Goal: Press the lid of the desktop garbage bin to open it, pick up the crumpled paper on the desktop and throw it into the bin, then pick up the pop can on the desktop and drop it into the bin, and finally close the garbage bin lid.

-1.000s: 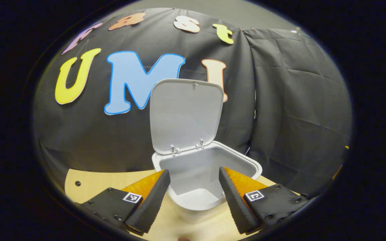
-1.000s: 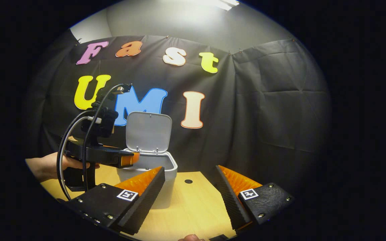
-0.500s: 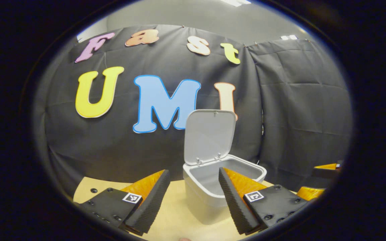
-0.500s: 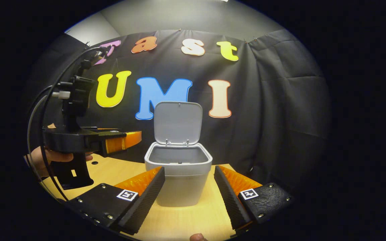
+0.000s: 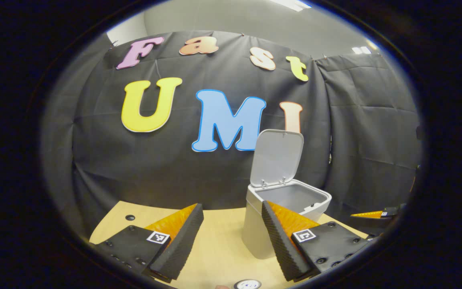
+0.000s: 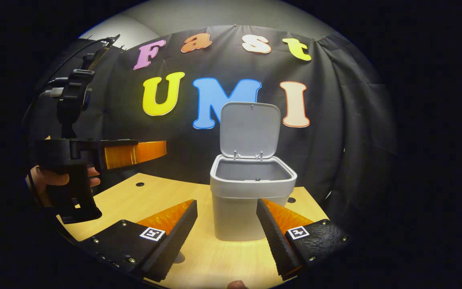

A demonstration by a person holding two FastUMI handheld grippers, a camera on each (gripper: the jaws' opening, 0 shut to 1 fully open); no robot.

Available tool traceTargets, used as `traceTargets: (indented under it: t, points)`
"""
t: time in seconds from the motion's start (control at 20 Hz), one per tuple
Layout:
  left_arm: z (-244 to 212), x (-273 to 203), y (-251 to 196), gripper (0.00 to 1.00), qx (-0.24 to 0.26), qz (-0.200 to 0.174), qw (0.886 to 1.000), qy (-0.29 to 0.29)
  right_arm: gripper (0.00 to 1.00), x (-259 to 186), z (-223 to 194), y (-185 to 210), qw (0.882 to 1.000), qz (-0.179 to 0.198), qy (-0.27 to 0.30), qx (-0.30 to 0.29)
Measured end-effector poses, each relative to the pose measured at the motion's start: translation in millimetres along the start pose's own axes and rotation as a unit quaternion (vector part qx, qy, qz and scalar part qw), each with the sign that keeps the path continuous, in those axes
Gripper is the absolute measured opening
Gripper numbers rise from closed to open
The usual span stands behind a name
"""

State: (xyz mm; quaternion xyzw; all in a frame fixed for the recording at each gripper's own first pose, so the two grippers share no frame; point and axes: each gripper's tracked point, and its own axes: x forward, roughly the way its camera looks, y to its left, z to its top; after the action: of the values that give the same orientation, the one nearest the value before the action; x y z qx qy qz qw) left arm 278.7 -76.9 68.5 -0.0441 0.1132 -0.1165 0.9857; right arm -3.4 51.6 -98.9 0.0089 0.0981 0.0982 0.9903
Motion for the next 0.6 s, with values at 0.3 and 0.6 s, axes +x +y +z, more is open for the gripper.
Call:
traceTargets:
  t: [0.3, 0.6]
  points:
    - [-16, -39, 51, 0.96, -0.019, 0.048, 0.999, 0.009, 0.95, 14, -36, 47, 0.998, 0.051, 0.041, -0.011]
    - [-15, -77, 90, 0.96, -0.015, 0.087, 0.996, 0.000, 0.96, 24, -88, 93, 0.989, 0.095, 0.111, -0.007]
